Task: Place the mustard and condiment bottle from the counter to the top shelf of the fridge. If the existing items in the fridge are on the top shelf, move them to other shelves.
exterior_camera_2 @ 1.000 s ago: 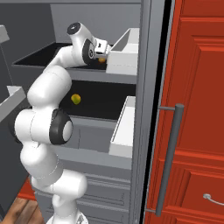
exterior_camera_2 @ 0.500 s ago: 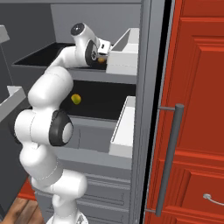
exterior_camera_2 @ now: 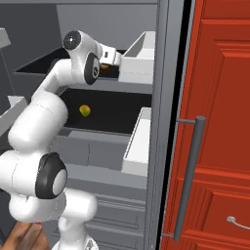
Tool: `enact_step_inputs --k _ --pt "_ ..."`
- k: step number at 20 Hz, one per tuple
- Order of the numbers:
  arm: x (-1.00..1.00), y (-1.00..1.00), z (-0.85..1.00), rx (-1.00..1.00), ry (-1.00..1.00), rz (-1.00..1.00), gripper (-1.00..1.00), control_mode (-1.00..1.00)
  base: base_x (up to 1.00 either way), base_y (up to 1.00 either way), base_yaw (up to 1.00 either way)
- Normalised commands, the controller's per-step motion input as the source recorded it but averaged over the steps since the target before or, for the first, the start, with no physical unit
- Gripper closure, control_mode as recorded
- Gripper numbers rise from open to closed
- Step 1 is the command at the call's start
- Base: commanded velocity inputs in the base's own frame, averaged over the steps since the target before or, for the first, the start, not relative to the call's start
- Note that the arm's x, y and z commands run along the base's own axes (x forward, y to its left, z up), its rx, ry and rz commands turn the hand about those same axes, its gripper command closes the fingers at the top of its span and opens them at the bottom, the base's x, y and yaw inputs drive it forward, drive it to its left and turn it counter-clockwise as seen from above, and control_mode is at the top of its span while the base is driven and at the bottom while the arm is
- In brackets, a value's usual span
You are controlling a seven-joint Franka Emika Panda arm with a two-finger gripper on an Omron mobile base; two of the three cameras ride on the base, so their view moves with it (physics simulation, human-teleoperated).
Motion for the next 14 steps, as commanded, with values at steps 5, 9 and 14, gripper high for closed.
enact_step_inputs --k 5,9,14 --pt "-1.0 0.24 0.56 0.0 -0.28 0.09 1.0 -1.0 0.0 0.0 0.0" --pt "-1.0 0.36 0.64 0.0 -0.04 0.11 1.0 -1.0 0.0 0.0 0.0" --pt "-1.0 0.19 0.23 -0.03 0.07 0.14 1.0 -1.0 0.0 0.0 0.0"
